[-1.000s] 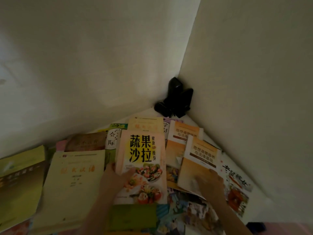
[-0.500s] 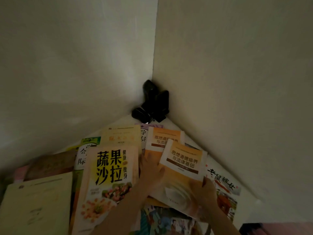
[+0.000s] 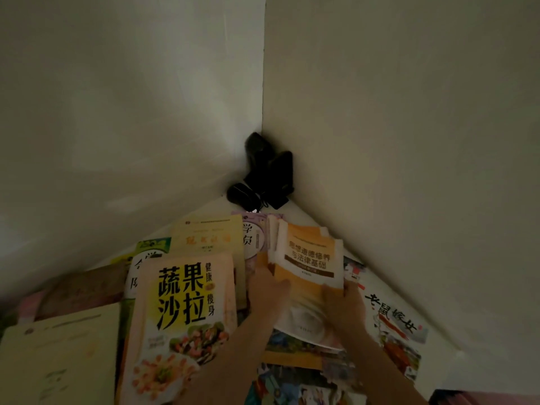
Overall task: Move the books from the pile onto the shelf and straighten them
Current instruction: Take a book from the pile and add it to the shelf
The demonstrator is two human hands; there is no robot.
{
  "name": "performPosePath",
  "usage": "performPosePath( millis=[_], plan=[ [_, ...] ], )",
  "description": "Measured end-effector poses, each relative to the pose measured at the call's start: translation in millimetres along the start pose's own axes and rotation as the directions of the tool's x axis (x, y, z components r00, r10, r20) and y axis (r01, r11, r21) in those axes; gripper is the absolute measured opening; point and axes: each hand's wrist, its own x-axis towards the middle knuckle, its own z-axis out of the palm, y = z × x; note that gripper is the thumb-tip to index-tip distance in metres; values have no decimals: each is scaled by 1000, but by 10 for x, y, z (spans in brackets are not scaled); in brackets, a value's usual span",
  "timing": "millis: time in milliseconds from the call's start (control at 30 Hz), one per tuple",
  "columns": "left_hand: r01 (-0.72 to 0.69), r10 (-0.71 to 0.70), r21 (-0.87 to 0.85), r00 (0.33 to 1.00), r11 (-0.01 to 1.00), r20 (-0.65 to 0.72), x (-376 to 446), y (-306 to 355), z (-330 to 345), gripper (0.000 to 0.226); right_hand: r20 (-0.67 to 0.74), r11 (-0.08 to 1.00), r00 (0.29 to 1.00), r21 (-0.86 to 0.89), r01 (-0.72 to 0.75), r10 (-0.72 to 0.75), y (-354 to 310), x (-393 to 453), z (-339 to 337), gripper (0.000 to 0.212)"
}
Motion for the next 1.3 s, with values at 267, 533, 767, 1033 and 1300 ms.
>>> performPosePath(
  millis=[267, 533, 767, 1033, 1300],
  plan=[
    [-127, 131, -55, 989, 990, 72, -453, 86, -299, 46, 42, 993, 997, 91, 68, -72, -239, -431, -449, 33],
    [-125, 102, -151, 983, 981, -154, -882, -293, -1690, 48, 365, 943, 878, 232, 237, -310, -912, -1353, 132, 27],
    [38, -19, 72, 969, 997, -246, -1022, -1034, -1955, 39, 328, 933, 875, 69, 354, -356, -524, -1714, 813, 22],
    [136, -145, -83, 983, 987, -111, -894, -1475, -1794, 52, 525, 974, 831, 209, 85, -185, -349, -1618, 855, 41],
    [195, -217, -242, 974, 950, -65, -792, -1404, -1942, 62, 629, 981, 756, 59, 186, -181, -265, -1490, 749, 54]
  ],
)
